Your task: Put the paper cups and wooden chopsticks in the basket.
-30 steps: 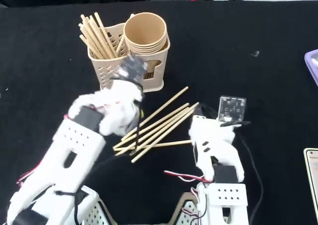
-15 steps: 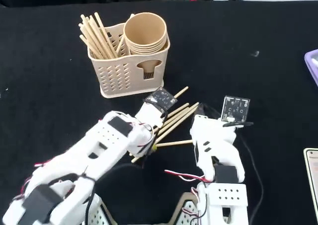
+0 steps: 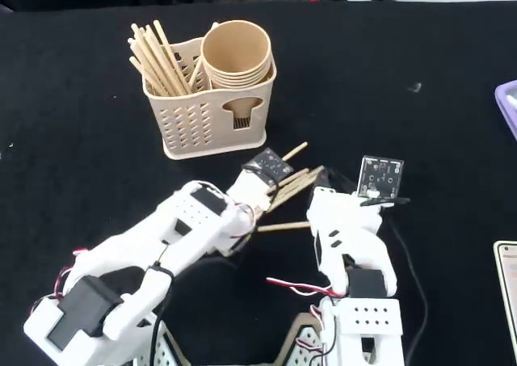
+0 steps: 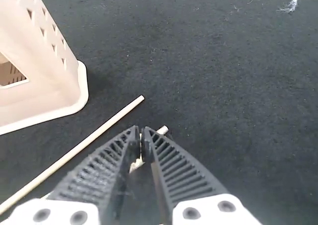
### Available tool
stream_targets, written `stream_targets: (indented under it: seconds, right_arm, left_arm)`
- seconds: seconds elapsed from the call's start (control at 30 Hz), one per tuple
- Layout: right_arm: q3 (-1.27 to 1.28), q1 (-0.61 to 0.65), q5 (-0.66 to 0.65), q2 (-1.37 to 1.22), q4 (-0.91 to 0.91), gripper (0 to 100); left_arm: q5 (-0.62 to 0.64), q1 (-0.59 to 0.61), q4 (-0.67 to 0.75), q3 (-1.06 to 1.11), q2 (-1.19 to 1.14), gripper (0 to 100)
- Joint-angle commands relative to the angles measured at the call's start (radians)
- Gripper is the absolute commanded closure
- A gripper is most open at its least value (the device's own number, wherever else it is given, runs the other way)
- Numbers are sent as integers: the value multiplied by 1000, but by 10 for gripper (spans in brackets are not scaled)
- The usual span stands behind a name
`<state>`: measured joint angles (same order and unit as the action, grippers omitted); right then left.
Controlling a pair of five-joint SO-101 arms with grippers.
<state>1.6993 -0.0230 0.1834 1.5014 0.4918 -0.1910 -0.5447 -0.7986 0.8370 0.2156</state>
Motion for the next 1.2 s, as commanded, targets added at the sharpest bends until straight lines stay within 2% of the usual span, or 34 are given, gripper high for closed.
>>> stream_targets:
  seconds: [0.0, 0.27, 0.43, 0.73, 0.8, 0.9, 1.07, 1.17]
  right_arm:
    - [-12, 9, 9, 25, -29, 979]
    - [-12, 9, 9, 25, -29, 979]
    - [-12, 9, 9, 25, -29, 979]
    - [-12, 9, 9, 25, -29, 979]
    - [-12, 9, 9, 25, -29, 979]
    - [-12, 9, 9, 25, -29, 979]
    - [-12, 9, 9, 25, -29, 979]
    - [-12, 9, 9, 25, -29, 979]
  left_arm:
    - [-8, 4, -55, -91, 2, 923]
    - [-9, 5, -219, -193, 2, 970]
    - [-103, 7, -311, -249, 3, 970]
    - [-204, 143, -615, -492, 3, 970]
    - [-229, 168, -643, -512, -8, 970]
    - [-262, 196, -575, -432, -11, 970]
    - [-362, 243, -351, -220, -11, 967]
    - [-370, 262, -196, -108, -11, 966]
